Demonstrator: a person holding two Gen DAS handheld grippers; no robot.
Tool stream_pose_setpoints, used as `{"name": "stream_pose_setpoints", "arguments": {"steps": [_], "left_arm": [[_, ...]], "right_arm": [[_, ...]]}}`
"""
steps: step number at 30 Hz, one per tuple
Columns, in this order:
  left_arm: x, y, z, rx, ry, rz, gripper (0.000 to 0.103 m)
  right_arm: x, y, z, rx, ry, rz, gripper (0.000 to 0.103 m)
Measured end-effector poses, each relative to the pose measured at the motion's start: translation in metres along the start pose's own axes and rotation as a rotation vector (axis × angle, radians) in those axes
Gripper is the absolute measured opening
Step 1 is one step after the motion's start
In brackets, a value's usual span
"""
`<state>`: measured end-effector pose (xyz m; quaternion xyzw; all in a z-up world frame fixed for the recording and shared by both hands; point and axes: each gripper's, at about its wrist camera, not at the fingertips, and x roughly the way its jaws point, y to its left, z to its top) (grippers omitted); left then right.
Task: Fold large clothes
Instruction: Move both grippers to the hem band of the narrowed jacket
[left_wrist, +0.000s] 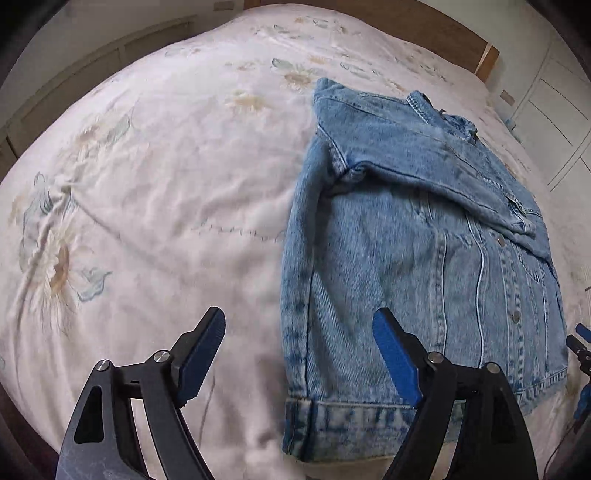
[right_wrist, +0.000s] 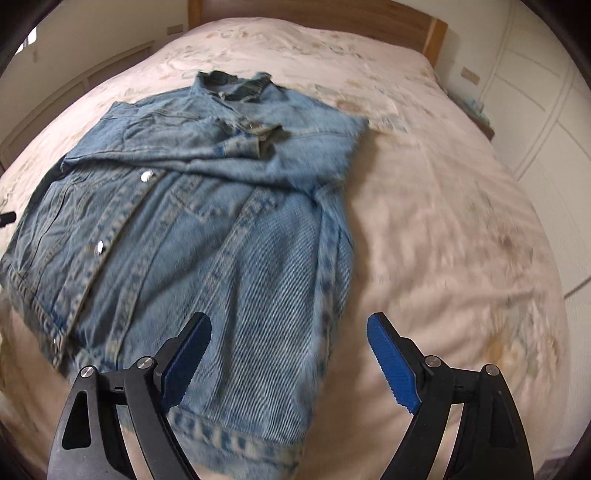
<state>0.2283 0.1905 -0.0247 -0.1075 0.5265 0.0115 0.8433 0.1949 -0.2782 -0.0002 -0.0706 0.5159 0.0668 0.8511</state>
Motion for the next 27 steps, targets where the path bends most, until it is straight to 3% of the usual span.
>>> {"name": "stream_pose_setpoints", "arguments": {"steps": [7,11,19,27], "left_arm": [[0.011,0.017,-0.028,-0.067,0.072,-0.078,0.078],[0.011,0.02,-0.034,-0.091,0.089,-0.168,0.078],[0.009,0.025,-0.04,-0.134,0.114,-0.346,0.076],[0.013,0.026,-0.029,-0.172,0.134,-0.429,0.076]], "right_arm": [[0.008,-0.039,-0.05,0.215,0.087,0.111,0.087],[0.012,-0.049,-0.067,0.306,0.116,0.235,0.087],[0.015,-0.029,-0.075,0.335,0.132,0.407,0.088],[0.021,-0.047,-0.072,0.441,0.119,0.488,0.087]]}}
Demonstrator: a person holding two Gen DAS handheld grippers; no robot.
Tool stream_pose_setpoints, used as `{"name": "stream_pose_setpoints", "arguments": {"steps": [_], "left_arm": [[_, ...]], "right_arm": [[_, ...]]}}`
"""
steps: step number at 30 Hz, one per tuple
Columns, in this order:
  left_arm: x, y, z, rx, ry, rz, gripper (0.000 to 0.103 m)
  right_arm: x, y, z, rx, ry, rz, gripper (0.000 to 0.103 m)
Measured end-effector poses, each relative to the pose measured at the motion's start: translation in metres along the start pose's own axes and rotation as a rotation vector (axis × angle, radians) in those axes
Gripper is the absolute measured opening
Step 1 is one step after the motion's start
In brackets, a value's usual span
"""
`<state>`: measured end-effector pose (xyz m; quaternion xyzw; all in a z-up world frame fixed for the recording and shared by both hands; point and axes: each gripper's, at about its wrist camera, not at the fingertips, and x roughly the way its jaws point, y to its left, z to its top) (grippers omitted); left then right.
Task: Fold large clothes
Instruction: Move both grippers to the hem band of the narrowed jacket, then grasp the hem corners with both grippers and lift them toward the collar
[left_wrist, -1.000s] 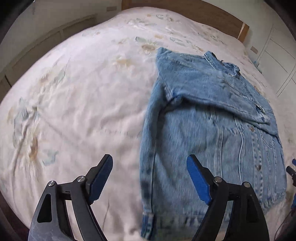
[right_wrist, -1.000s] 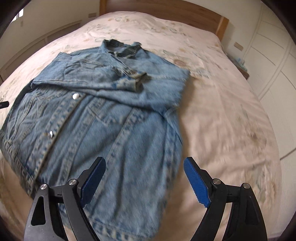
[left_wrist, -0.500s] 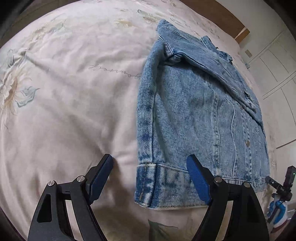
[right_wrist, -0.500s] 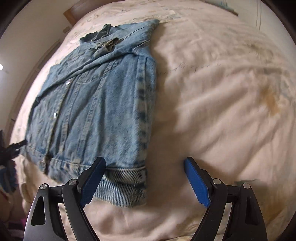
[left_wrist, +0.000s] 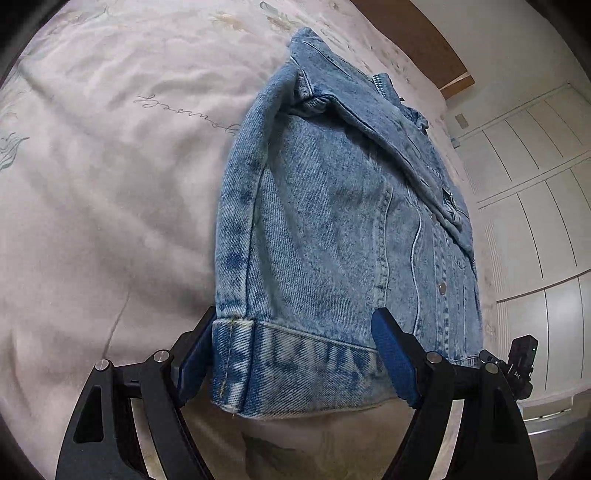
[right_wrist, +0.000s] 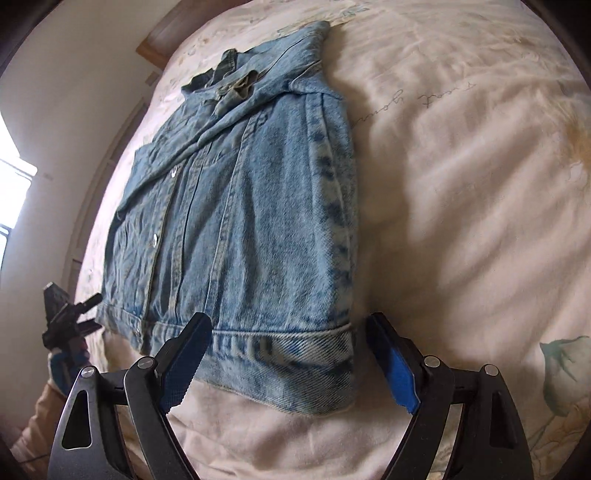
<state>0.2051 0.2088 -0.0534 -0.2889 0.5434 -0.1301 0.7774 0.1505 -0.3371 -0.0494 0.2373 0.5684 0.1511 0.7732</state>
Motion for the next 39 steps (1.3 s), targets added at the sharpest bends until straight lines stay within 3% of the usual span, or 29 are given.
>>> {"name": "stream_pose_setpoints", "arguments": {"steps": [4,11,15,17,22,26,29,31,34,39], "left_arm": [[0.003,-0.004,-0.001,0.046,0.019,-0.038,0.076],[-0.002,0.011,-0.023,-0.018,-0.002,-0.236,0.069],[-0.006,0.024,-0.031,-0.125,-0.055,-0.338,0.065],[-0.007,0.024,-0.032,-0.141,-0.07,-0.36,0.063],[-0.004,0.031,-0.027,-0.231,-0.116,-0.381,0.06],[-0.003,0.035,-0.025,-0.255,-0.129,-0.36,0.049],[0.0,0.032,-0.028,-0.242,-0.118,-0.332,0.031],[-0.001,0.034,-0.031,-0.245,-0.125,-0.328,0.028],[-0.007,0.03,-0.031,-0.23,-0.138,-0.314,0.022],[-0.02,0.009,-0.021,-0.175,-0.182,-0.333,0.015]], "right_arm": [[0.004,-0.006,0.001,0.025,0.013,0.026,0.087],[0.002,-0.022,-0.003,0.056,0.034,0.172,0.081],[-0.002,-0.037,-0.009,0.127,0.017,0.257,0.06],[-0.003,-0.04,-0.013,0.147,0.012,0.302,0.054],[-0.001,-0.036,-0.012,0.129,0.016,0.325,0.052],[0.003,-0.04,-0.01,0.159,-0.004,0.339,0.052],[0.003,-0.044,-0.016,0.16,-0.004,0.349,0.049],[0.003,-0.046,-0.02,0.164,0.009,0.354,0.035],[0.001,-0.044,-0.023,0.158,0.009,0.341,0.023],[-0.009,-0.032,-0.017,0.124,-0.035,0.353,0.013]]}}
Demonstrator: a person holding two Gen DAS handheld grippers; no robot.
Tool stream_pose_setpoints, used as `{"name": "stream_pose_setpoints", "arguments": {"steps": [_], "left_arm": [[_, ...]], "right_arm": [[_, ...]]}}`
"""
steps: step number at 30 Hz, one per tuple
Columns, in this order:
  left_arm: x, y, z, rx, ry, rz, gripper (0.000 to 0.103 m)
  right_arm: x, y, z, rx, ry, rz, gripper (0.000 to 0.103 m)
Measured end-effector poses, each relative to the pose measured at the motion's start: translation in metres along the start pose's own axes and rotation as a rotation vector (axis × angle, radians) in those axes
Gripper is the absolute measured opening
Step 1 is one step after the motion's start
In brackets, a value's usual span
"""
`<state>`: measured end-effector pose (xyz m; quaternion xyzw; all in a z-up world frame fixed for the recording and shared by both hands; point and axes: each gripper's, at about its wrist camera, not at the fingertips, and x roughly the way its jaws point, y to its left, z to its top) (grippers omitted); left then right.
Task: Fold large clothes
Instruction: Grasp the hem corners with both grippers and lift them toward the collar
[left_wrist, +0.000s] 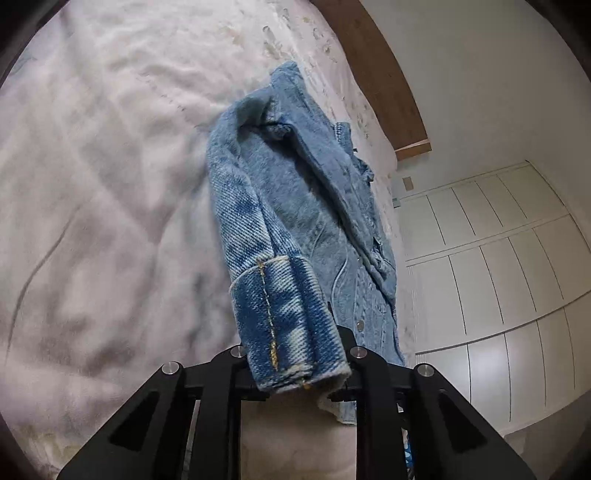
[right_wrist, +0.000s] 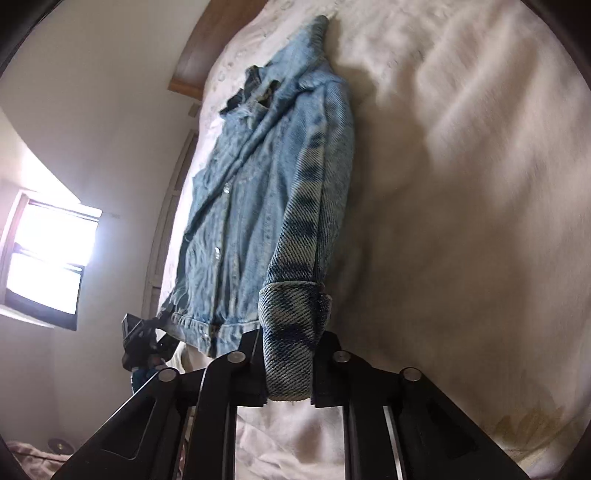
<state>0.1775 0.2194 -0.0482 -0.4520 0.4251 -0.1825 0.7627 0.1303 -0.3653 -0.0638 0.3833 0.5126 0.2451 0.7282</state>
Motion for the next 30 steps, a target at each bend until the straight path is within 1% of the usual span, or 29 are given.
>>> {"name": "stream_pose_setpoints", "arguments": {"steps": [4,7,10,12,17,20,21,24,27,30], "left_arm": [[-0.004,-0.022,0.013,0.043,-0.029,-0.037,0.01],[-0.009,-0.037,0.027,0.059,-0.066,-0.084,0.009],[-0.01,-0.058,0.048,0.09,-0.097,-0.113,0.008],[-0.008,-0.071,0.065,0.109,-0.12,-0.136,0.008],[0.001,-0.106,0.112,0.171,-0.174,-0.186,0.008],[0.019,-0.125,0.143,0.204,-0.205,-0.204,0.008],[0.027,-0.131,0.154,0.219,-0.212,-0.199,0.008],[0.051,-0.132,0.182,0.224,-0.214,-0.173,0.008],[0.085,-0.123,0.212,0.212,-0.196,-0.112,0.008],[0.121,-0.107,0.24,0.189,-0.169,-0.043,0.008]], "right_arm": [[-0.008,0.022,0.01,-0.06,-0.03,0.021,0.012],[-0.016,0.037,0.022,-0.09,-0.069,0.045,0.012],[-0.029,0.056,0.042,-0.12,-0.131,0.075,0.011],[-0.035,0.071,0.061,-0.148,-0.171,0.078,0.011],[-0.044,0.113,0.119,-0.215,-0.282,0.095,0.011],[-0.046,0.125,0.155,-0.247,-0.328,0.087,0.011],[-0.043,0.129,0.167,-0.252,-0.337,0.081,0.011],[-0.028,0.133,0.204,-0.255,-0.363,0.055,0.011],[-0.007,0.125,0.239,-0.203,-0.384,0.056,0.011],[0.021,0.11,0.269,-0.162,-0.379,0.0,0.011]]}}
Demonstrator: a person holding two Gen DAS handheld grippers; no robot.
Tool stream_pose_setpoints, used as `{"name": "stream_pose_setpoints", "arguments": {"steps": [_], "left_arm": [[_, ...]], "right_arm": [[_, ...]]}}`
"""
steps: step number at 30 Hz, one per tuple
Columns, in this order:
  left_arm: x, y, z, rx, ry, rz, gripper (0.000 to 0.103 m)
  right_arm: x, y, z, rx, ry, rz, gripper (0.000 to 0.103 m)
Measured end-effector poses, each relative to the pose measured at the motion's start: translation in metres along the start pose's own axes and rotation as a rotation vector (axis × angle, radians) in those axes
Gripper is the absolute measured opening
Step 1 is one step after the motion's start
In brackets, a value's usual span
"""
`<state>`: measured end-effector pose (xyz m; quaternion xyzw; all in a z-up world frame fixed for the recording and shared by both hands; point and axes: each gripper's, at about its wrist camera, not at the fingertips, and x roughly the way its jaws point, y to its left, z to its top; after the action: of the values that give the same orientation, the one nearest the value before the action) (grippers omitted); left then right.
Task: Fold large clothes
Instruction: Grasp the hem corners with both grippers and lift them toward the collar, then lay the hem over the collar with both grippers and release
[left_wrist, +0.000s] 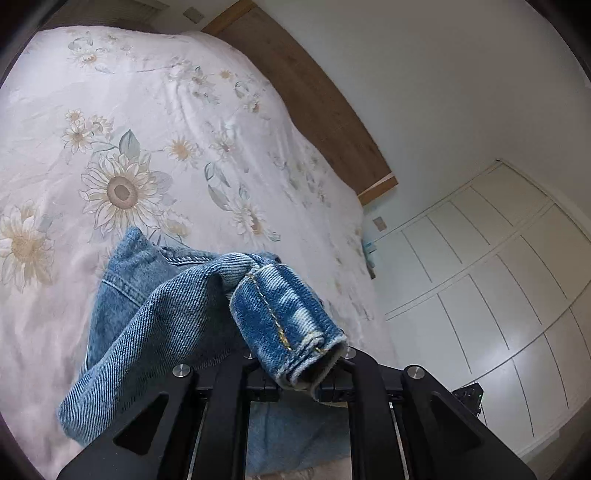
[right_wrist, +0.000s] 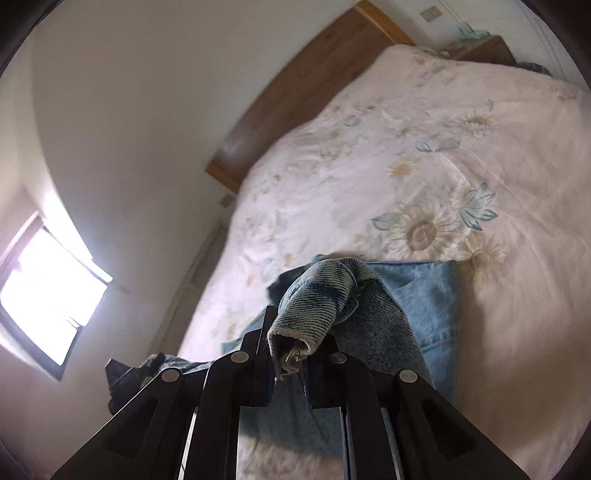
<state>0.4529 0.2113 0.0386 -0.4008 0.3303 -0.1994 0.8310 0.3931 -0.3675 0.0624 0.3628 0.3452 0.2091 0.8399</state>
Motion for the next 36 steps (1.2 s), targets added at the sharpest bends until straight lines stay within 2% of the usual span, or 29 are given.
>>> {"name": "stream_pose_setpoints", "arguments": {"steps": [6,10,15,17,18,19,20,21,22,24,27,29,33,36], "left_arm": [[0.069,0.042,0.011,-0.003,0.089,0.147,0.008],[0.095,0.063,0.009,0.033,0.148,0.218,0.011],[0.1,0.073,0.008,0.008,0.188,0.221,0.021],[0.097,0.067,0.011,0.011,0.183,0.208,0.042],[0.094,0.064,0.014,0.012,0.177,0.198,0.047],[0.09,0.059,0.016,0.016,0.173,0.196,0.053],[0.087,0.054,0.02,0.021,0.169,0.203,0.054],[0.084,0.051,0.022,0.031,0.165,0.211,0.054],[0.079,0.046,0.024,0.044,0.16,0.217,0.054],[0.072,0.035,0.025,0.085,0.15,0.229,0.054],[0.072,0.012,0.02,0.199,0.156,0.282,0.054],[0.084,-0.003,0.012,0.287,0.181,0.328,0.055],[0.124,-0.016,-0.014,0.438,0.253,0.417,0.055],[0.149,0.004,-0.025,0.479,0.301,0.508,0.055]], "right_arm": [[0.072,-0.049,0.015,0.065,0.05,-0.127,0.011],[0.106,-0.072,0.016,0.086,0.086,-0.188,0.012],[0.13,-0.087,0.015,0.1,0.125,-0.253,0.017],[0.132,-0.089,0.016,0.116,0.124,-0.25,0.026],[0.131,-0.088,0.017,0.122,0.121,-0.241,0.033],[0.129,-0.086,0.018,0.126,0.115,-0.229,0.047],[0.126,-0.082,0.02,0.124,0.105,-0.223,0.054],[0.124,-0.078,0.022,0.117,0.093,-0.228,0.068],[0.119,-0.072,0.026,0.107,0.074,-0.237,0.074],[0.109,-0.063,0.032,0.094,0.052,-0.253,0.074],[0.102,-0.035,0.037,-0.012,0.043,-0.286,0.075],[0.109,-0.01,0.033,-0.116,0.071,-0.303,0.075],[0.152,0.032,-0.001,-0.339,0.203,-0.347,0.075],[0.19,0.047,-0.038,-0.463,0.314,-0.352,0.075]]}}
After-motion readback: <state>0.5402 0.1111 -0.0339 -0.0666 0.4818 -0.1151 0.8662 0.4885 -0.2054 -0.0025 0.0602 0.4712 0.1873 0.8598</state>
